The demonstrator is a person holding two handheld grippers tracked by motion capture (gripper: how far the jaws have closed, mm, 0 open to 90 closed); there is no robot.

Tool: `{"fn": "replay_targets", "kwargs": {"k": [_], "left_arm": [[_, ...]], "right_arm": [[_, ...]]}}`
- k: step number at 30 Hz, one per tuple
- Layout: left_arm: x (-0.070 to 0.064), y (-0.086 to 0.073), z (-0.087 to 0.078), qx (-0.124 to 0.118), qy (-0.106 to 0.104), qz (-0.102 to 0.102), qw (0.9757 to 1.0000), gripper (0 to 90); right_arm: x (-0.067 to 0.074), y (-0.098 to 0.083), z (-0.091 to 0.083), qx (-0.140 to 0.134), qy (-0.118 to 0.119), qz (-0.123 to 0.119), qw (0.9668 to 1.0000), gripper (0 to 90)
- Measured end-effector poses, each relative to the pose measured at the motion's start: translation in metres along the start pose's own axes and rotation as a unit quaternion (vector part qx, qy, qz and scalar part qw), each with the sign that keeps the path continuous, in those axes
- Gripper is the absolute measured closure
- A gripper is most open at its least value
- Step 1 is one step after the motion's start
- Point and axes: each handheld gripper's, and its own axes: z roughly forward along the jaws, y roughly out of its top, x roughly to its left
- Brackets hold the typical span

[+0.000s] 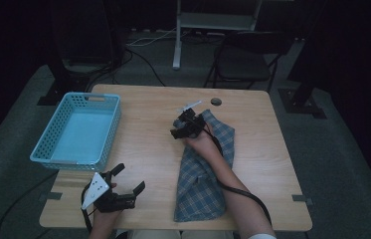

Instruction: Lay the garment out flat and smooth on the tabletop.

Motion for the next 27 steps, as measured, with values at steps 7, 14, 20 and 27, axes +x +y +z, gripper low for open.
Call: {"fn": "replay_targets", "kwargs": {"k": [7, 14, 20, 27], "left_arm": [[0.000, 0.000, 0.000, 0.001, 0.001, 0.001, 1.0000, 3.0], [0.000, 0.000, 0.000, 0.001, 0.001, 0.001, 1.0000, 3.0], [0.000, 0.000, 0.000, 0.001, 0.001, -0.001, 1.0000, 3.0], [0.000, 0.000, 0.000, 0.001, 0.001, -0.002, 1.0000, 3.1]], "right_arm": [[0.000, -0.002, 0.015, 0.032, -0.018, -0.002, 0.9993, 25.2], [0.001, -0.001, 0.024, 0.063, -0.036, -0.005, 0.9973, 42.6], [-0.005, 0.000, 0.022, 0.065, -0.062, 0.021, 0.9958, 77.8], [-0.011, 0.000, 0.007, 0.029, -0.045, 0.051, 0.9973, 86.3]]}}
